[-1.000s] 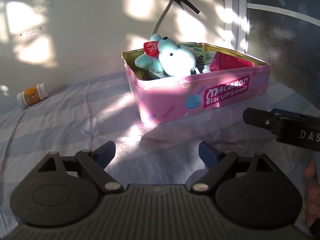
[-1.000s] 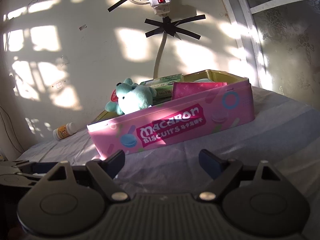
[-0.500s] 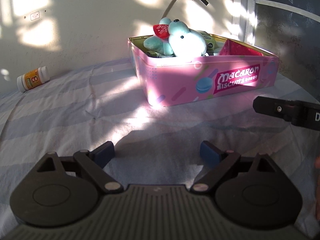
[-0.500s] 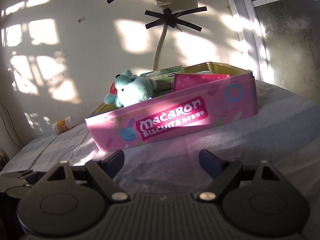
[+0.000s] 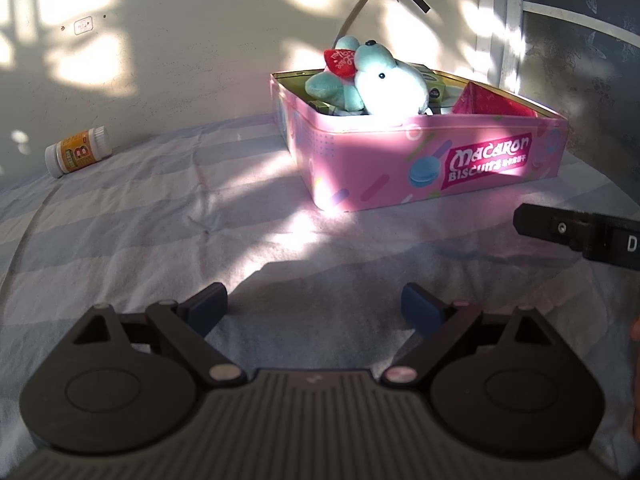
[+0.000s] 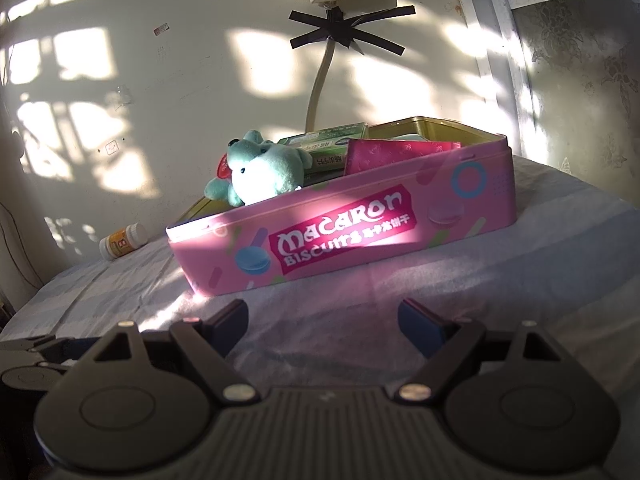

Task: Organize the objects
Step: 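Withdraw both grippers from the tin toward the orange vitamin bottle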

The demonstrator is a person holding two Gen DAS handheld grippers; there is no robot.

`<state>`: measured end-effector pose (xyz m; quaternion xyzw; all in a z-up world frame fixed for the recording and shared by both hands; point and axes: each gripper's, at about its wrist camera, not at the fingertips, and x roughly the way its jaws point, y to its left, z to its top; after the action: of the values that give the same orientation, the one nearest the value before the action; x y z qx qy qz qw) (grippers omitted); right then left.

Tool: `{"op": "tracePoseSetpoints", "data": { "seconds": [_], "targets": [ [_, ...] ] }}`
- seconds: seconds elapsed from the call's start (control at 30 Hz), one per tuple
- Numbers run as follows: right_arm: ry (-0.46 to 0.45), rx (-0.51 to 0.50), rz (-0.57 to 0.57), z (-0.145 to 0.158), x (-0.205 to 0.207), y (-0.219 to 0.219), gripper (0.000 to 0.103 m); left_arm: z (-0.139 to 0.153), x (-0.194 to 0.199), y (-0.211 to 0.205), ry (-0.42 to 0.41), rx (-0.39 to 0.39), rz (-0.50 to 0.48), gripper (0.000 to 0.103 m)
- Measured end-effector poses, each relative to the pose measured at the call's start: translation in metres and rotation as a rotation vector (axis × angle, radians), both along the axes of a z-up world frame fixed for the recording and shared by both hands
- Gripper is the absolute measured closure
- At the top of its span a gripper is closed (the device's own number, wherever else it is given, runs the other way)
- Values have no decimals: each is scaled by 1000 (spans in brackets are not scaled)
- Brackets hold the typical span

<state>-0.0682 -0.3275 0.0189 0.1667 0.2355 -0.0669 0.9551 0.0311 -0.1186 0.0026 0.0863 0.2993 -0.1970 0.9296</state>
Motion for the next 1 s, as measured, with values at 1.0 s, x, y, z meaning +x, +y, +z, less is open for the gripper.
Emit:
{"op": "tracePoseSetpoints", "data": {
  "seconds": [1.0],
  "targets": [
    [107, -74, 448, -2, 127, 181, 19, 5, 94, 201, -2, 61, 436, 8]
  ]
}}
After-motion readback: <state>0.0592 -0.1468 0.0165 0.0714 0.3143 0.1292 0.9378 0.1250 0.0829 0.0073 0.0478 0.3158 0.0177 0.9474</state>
